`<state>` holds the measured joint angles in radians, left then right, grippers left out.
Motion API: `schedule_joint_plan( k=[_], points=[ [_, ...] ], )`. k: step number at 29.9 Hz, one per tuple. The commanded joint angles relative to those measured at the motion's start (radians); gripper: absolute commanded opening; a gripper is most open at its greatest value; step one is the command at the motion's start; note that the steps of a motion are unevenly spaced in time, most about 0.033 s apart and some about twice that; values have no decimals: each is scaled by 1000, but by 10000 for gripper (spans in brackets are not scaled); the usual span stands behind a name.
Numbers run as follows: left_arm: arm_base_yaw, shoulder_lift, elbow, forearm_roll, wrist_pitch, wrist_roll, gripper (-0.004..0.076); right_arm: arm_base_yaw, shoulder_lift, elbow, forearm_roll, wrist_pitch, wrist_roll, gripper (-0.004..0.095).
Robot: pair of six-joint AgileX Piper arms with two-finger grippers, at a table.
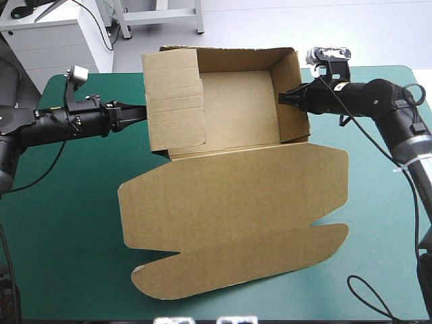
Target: Fold the box
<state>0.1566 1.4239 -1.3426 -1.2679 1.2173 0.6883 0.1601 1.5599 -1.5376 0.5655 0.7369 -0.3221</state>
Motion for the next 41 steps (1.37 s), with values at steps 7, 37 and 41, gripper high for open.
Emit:
schedule_joint_plan(
  k=[7,37,41],
  points=[
    [-35,-36,-25,-52,73,1,351,20,-13,-27,54,-104,6,-15],
    [-41,-36,-25,377,-59,-179,454,343,172,-377,-457,-1,322,5],
    [-41,-36,-25,463,-82,-216,454,357,191,-401,-452,-1,328,5]
  ],
)
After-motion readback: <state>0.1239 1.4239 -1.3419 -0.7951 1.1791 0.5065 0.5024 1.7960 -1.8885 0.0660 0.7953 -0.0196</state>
